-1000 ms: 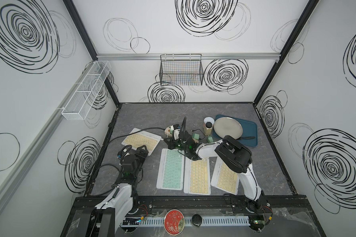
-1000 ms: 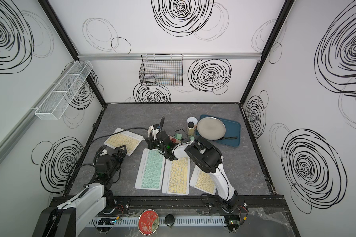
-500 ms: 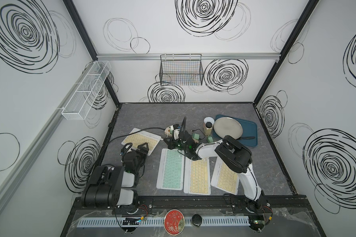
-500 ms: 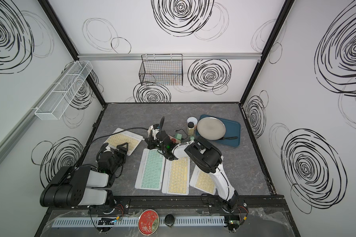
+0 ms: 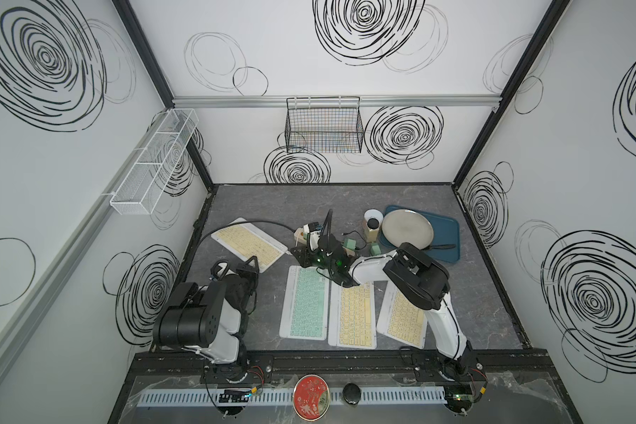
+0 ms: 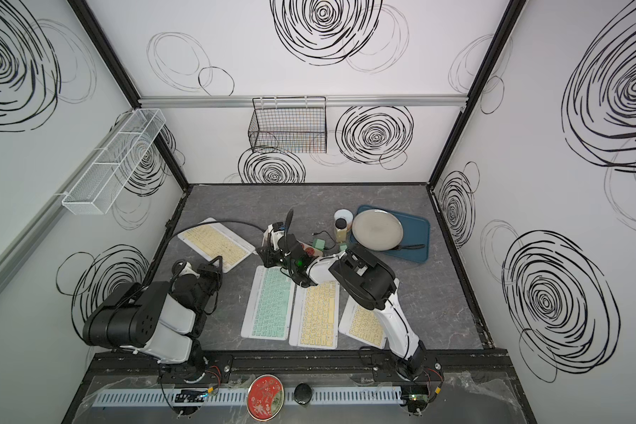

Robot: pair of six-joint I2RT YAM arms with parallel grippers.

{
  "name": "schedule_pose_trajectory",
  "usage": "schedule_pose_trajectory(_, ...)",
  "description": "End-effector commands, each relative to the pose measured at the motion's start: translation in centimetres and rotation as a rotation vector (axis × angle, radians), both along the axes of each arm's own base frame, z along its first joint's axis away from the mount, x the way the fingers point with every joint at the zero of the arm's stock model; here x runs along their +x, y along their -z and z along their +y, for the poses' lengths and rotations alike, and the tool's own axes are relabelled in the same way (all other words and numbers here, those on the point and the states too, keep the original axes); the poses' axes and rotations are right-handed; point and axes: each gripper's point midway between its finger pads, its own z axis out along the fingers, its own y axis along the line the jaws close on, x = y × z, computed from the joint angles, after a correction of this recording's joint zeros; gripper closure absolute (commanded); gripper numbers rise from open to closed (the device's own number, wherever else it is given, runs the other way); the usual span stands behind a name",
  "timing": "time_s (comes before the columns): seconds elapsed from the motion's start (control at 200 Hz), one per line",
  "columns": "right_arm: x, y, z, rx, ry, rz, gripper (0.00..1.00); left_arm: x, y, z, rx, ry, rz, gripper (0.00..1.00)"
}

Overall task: Unplug the wireless keyboard
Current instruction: Pick up the keyboard from the center of the board, then remove the power cord from the keyboard.

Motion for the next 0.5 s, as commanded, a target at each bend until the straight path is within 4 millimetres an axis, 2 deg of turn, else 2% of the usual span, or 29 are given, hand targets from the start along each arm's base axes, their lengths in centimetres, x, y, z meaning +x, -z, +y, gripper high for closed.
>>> schedule_pose_trajectory(0.0,0.2,-3.6,1.0,0.108,-0.007,-0.042,0.64,-1.3,-2.4,0.3,-0.009,-0.06,-0.125,1.0)
schedule_pose_trajectory(0.115,0.0,-3.7,1.0,0.122,0.003,-0.033,0.55,-2.5,-1.2,1.1,-0.014,-0.131,-0.085,1.0)
schedule_pose_trajectory(0.225,0.1,-3.6,0.5,0.131,0.033,-0.026,0.5,-2.7,-1.1,0.8,-0.045,-0.145,-0.082,1.0)
schedule_pose_trajectory(0.315,0.4,-3.2,-0.3,0.126,0.079,-0.007,0.49,-3.3,-1.8,0.9,-0.071,-0.185,-0.106,1.0)
schedule_pose_trajectory(0.46,0.1,-2.7,-1.3,0.135,0.126,0.011,0.47,-3.4,-4.0,0.7,-0.138,-0.206,-0.188,1.0)
schedule_pose_trajectory(0.495,0.0,-3.4,-1.3,0.161,0.126,-0.005,0.47,-3.4,-4.5,0.6,-0.153,-0.208,-0.209,1.0)
